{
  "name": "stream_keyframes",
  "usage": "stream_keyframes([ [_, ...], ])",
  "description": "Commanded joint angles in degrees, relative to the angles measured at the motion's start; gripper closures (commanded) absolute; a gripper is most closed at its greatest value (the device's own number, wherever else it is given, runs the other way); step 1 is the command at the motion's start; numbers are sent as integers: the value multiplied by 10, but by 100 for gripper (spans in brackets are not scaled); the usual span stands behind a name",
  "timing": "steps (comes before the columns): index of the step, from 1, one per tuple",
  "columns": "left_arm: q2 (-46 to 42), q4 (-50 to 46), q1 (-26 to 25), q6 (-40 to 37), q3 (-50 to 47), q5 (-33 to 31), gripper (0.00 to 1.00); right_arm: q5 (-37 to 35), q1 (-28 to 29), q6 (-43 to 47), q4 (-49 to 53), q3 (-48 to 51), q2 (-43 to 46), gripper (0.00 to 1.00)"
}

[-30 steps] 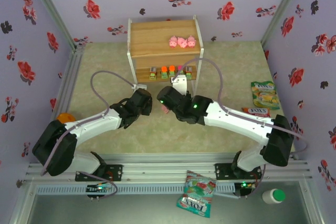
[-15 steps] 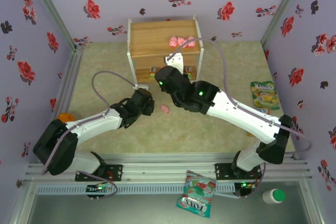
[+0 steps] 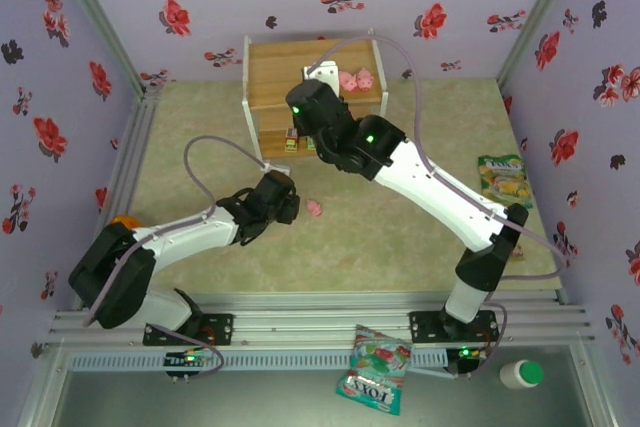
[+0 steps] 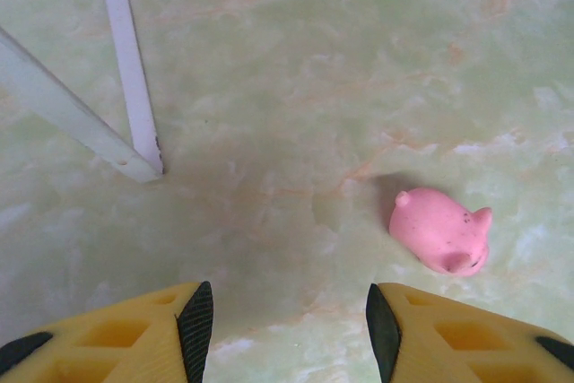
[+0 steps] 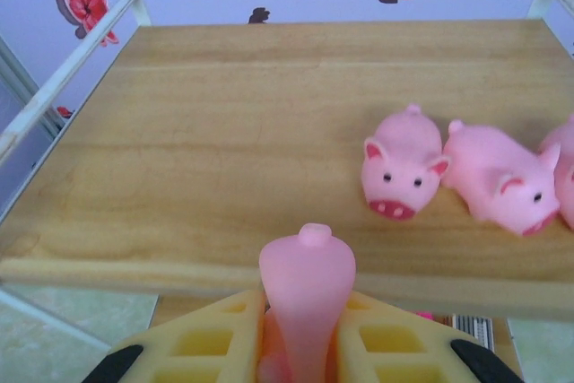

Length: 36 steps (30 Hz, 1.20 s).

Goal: Place and organize the plastic toys onto the shelf

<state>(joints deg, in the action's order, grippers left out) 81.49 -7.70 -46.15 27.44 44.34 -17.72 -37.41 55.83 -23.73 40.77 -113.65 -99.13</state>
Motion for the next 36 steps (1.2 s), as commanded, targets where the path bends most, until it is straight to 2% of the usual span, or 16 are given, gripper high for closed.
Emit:
stream_keyframes([
  [1, 4, 8, -6, -16, 18, 5, 47, 19, -10, 22, 27, -47, -25, 77],
  [17, 10, 7, -10, -20, 22, 6, 47, 49, -53, 41, 87, -187, -125, 76],
  [36, 11, 3, -10, -21, 24, 7, 47, 63, -68, 46, 105, -206, -149, 74],
])
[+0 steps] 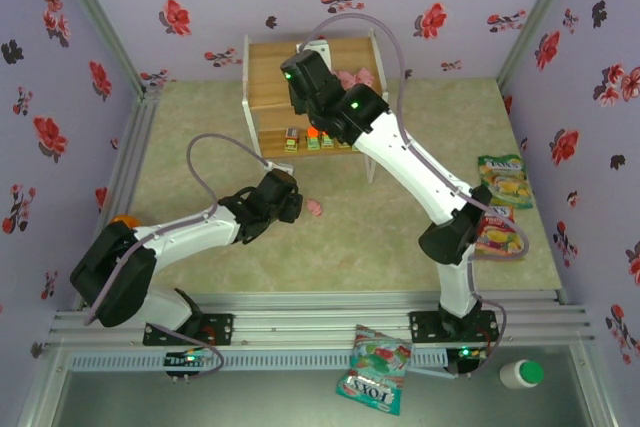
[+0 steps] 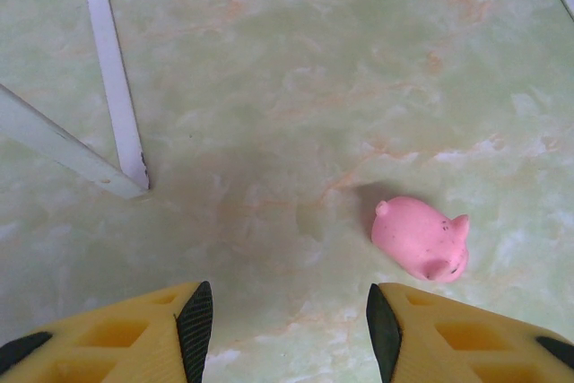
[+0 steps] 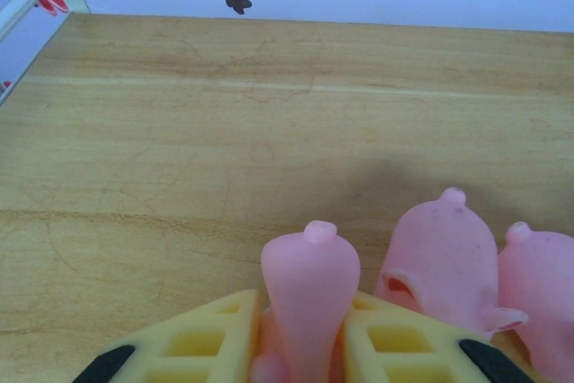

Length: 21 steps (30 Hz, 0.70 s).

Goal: Place and organize the plastic toys onto the shelf

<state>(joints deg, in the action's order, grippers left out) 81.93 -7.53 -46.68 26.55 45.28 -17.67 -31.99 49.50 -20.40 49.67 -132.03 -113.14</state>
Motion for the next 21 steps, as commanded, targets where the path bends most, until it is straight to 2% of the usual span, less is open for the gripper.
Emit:
stream_keyframes([
  [1, 7, 1, -4, -11, 15, 6, 47, 9, -5, 12, 17, -23, -10, 74],
  [21, 5, 0, -4, -11, 16, 6, 47, 15, -11, 19, 23, -38, -20, 66],
])
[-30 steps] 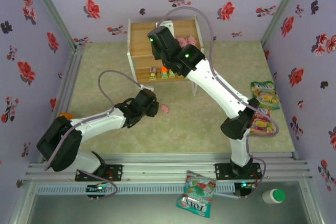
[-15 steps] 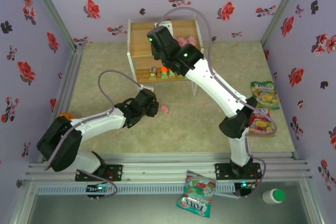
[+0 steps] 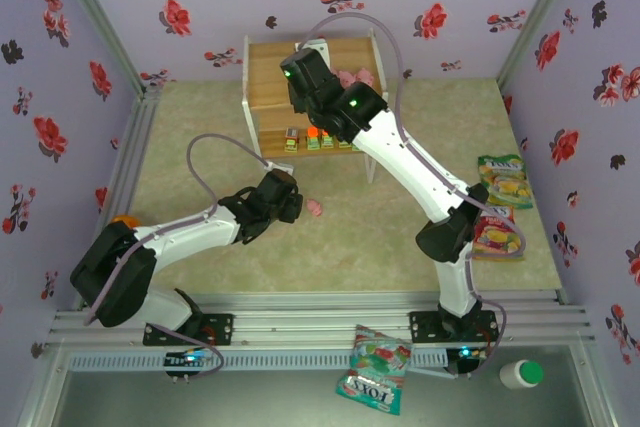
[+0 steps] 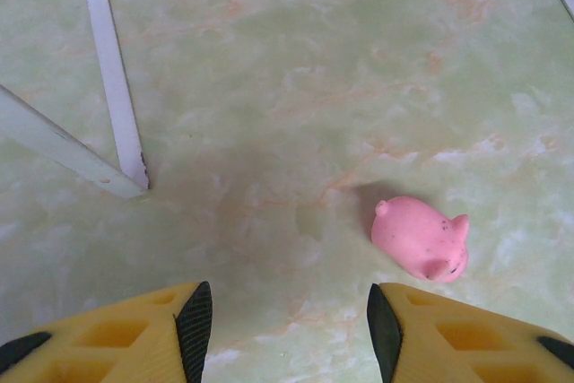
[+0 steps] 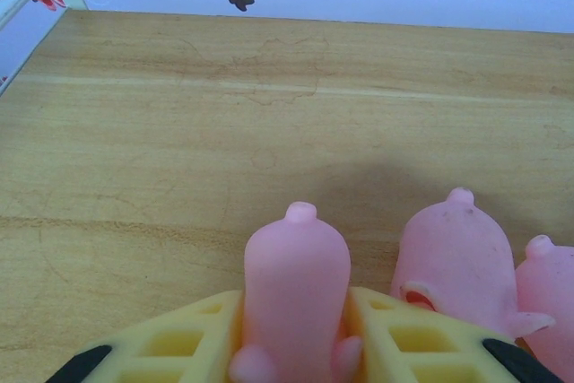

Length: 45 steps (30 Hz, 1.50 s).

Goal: Place and organize the plastic toys onto the shelf

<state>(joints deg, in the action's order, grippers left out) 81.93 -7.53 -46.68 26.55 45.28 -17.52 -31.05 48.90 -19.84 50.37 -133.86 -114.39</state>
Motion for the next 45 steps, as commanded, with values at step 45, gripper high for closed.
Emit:
stream_keyframes([
  [45, 6, -2, -5, -11, 18, 5, 47, 36, 3, 20, 36, -47, -21, 58],
])
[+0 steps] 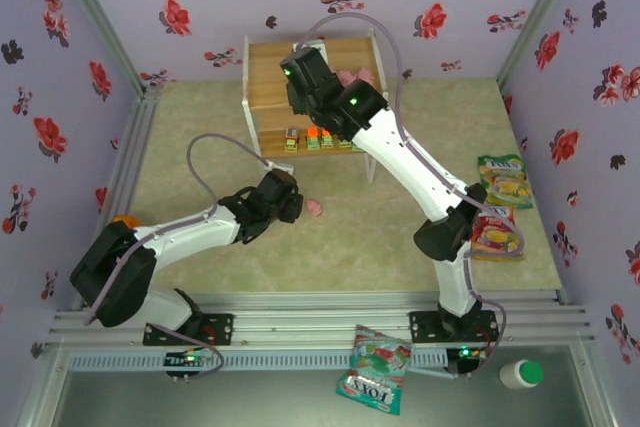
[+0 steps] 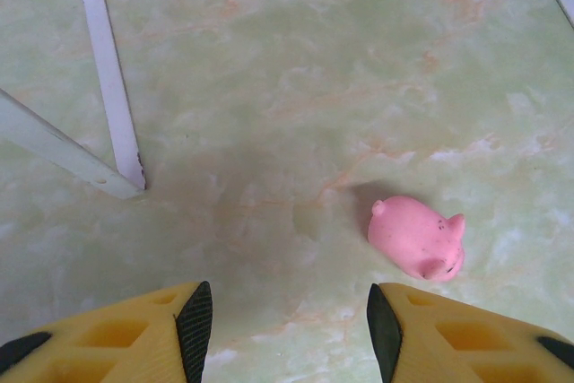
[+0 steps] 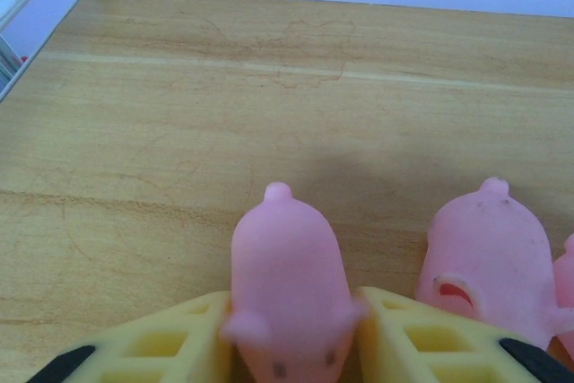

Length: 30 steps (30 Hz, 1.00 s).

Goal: Place and organize the plastic toys onto the shelf

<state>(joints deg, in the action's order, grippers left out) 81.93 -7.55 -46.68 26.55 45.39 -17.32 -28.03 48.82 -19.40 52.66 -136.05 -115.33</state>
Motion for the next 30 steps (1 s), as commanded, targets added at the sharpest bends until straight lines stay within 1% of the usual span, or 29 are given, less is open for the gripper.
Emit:
stream_keyframes([
  [1, 6, -2, -4, -12, 16, 3, 46, 5, 6, 16, 13, -27, -12, 57],
  [8, 6, -3, -4, -12, 16, 2, 46, -1, 10, 21, 18, -36, -9, 55],
  [18, 8, -2, -4, -12, 16, 2, 47, -35, 30, 34, 23, -36, 18, 53],
  [24, 6, -2, -4, -11, 16, 2, 47, -63, 46, 42, 9, 18, 69, 52],
  [30, 5, 0, -4, -10, 14, 2, 46, -84, 47, 41, -7, 96, 134, 52],
])
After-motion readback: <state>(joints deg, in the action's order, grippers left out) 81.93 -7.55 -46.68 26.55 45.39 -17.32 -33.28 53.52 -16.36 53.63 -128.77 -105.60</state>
